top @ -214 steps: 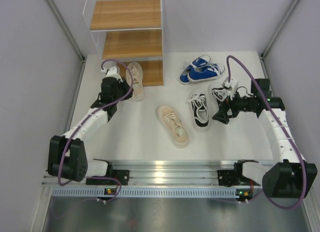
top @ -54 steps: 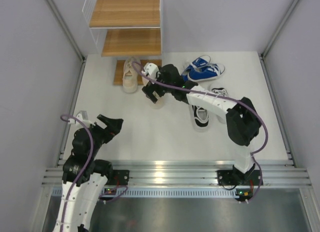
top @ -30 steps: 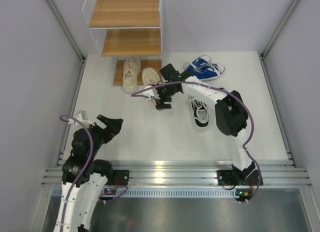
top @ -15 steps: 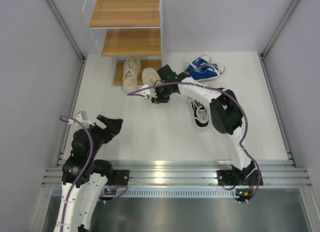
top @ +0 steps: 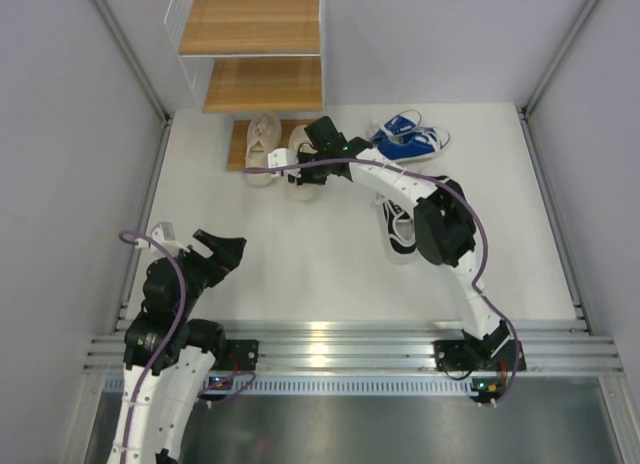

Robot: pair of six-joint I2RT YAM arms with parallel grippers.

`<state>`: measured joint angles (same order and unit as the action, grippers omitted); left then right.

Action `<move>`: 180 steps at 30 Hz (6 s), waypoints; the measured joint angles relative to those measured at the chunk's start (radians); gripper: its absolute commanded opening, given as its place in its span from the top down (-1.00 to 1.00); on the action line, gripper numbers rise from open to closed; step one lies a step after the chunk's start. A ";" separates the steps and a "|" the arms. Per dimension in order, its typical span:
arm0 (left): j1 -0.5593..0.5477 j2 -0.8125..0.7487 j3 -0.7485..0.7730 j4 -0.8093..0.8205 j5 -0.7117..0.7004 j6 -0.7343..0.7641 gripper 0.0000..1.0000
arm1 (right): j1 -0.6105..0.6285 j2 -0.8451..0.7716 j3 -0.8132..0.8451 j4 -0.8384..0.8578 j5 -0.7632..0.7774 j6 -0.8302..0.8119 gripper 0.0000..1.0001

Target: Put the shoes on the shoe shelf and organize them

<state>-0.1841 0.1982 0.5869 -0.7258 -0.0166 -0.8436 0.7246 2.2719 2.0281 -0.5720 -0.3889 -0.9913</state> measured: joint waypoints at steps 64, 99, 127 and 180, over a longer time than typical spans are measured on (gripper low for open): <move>0.000 0.011 0.000 0.001 -0.003 0.000 -0.93 | 0.012 0.095 -0.029 0.353 0.084 -0.192 -0.25; -0.410 0.802 0.205 0.330 0.089 -0.085 -0.33 | -0.665 -1.006 -0.936 -0.224 -0.330 0.435 -0.50; -0.841 1.791 0.838 0.518 -0.282 -0.092 -0.02 | -0.802 -1.146 -1.112 -0.028 -0.185 0.716 -0.52; -0.195 0.948 0.711 0.193 -0.317 0.442 1.00 | -0.815 -1.163 -1.121 -0.019 -0.241 0.723 -0.45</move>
<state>-0.3790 1.1461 1.2984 -0.5323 -0.3336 -0.4019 -0.0902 1.1088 0.9073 -0.5911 -0.6296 -0.2687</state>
